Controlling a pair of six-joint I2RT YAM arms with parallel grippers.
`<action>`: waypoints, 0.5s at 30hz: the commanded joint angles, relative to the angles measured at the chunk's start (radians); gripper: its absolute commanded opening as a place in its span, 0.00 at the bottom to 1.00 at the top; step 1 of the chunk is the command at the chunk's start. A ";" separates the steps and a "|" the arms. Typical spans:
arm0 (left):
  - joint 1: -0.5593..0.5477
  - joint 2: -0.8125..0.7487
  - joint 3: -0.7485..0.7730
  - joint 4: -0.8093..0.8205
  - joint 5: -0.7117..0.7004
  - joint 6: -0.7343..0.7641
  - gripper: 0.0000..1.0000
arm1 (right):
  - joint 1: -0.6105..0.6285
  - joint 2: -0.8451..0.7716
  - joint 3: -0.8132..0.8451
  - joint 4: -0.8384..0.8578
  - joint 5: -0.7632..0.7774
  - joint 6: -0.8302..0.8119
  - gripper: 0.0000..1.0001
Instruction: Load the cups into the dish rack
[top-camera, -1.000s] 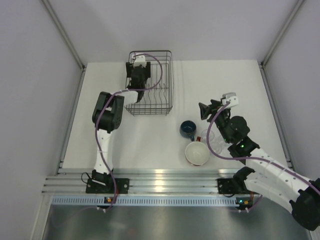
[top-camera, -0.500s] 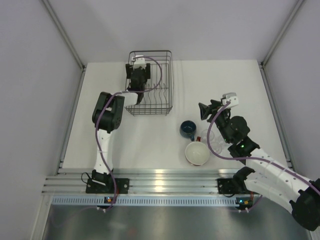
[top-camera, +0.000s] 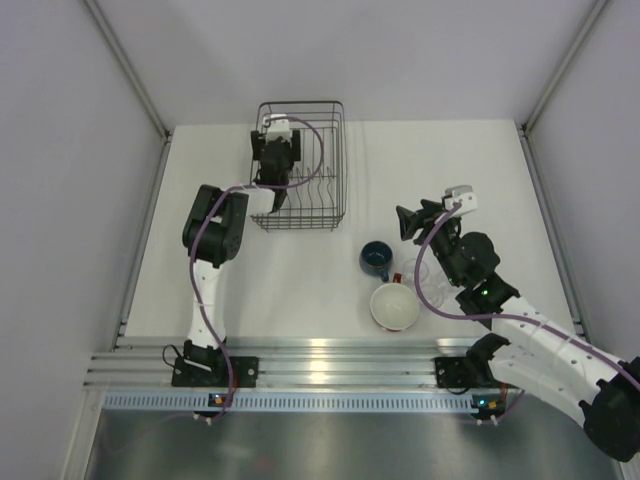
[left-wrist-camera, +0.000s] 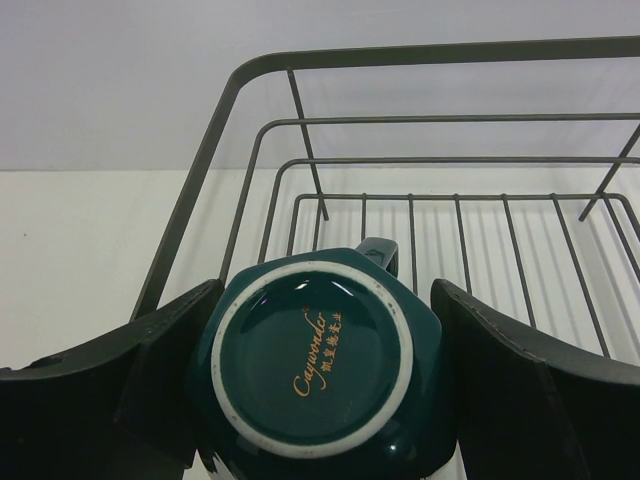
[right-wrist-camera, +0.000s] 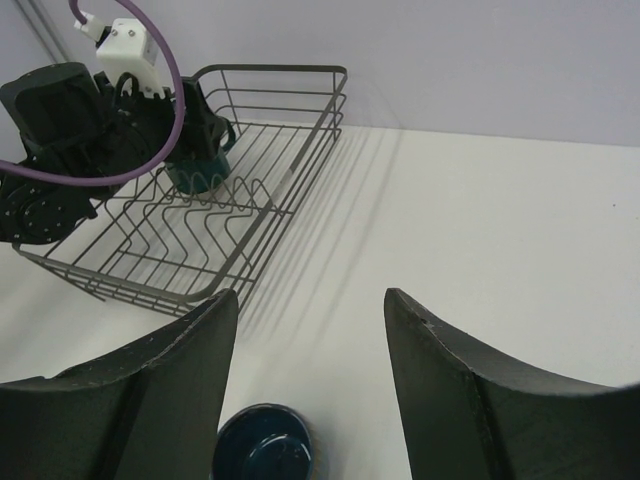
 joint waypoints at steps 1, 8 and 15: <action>0.003 -0.069 -0.017 0.036 -0.010 -0.006 0.72 | 0.016 -0.019 -0.006 0.007 -0.014 0.008 0.61; -0.007 -0.097 0.000 0.038 -0.039 0.026 0.85 | 0.016 -0.027 -0.011 0.004 -0.019 0.010 0.61; -0.009 -0.097 0.054 0.041 -0.056 0.062 0.99 | 0.016 -0.036 -0.018 0.004 -0.034 0.008 0.61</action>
